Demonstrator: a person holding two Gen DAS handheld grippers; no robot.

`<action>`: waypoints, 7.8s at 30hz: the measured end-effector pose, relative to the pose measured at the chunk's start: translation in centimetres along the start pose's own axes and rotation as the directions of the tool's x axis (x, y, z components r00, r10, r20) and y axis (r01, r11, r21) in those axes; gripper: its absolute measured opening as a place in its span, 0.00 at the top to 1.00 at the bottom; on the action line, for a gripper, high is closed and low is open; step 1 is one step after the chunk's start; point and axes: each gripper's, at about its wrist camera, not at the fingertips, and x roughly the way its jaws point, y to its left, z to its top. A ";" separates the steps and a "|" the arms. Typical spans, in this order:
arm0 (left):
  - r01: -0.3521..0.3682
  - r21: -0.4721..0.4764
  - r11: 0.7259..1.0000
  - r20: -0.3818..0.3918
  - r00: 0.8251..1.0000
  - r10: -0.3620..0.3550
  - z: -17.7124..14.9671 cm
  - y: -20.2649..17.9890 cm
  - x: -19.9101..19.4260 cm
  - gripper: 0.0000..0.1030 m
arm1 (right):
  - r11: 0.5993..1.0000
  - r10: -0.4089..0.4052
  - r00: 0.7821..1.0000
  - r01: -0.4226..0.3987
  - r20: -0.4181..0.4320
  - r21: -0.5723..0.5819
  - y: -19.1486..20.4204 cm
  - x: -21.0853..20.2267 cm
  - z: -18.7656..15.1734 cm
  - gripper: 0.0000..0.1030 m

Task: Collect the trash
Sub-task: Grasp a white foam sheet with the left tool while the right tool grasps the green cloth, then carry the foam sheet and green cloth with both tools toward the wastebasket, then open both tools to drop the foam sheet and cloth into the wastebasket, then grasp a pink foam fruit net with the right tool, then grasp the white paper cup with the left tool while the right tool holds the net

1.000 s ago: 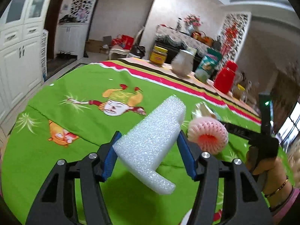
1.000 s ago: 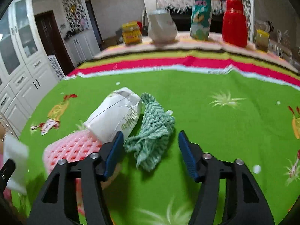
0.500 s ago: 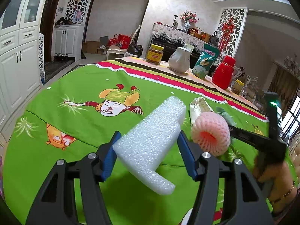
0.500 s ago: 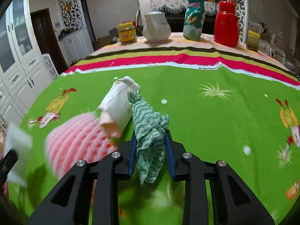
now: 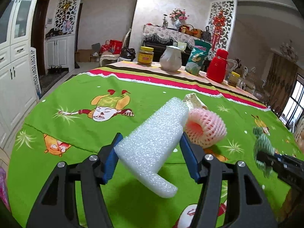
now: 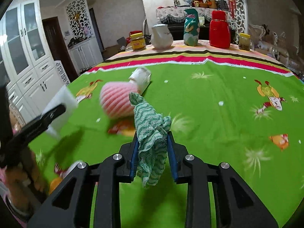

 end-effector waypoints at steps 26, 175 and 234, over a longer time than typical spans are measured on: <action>0.022 0.075 0.997 -0.030 0.999 -0.020 -0.5 -1.1 0.0 0.42 | 0.993 -0.002 0.999 -0.004 0.050 0.119 0.2 -2.9 -3.7 0.73; -0.391 0.083 0.917 0.036 0.920 0.389 -9.3 9.1 -21.9 0.05 | 0.993 0.017 1.000 -0.019 -0.023 -0.119 8.3 5.6 3.7 0.21; -0.095 0.116 0.989 -0.306 0.943 0.126 5.1 -13.7 18.4 0.05 | 0.961 -0.161 0.985 0.143 0.058 0.238 -11.2 2.2 2.4 0.81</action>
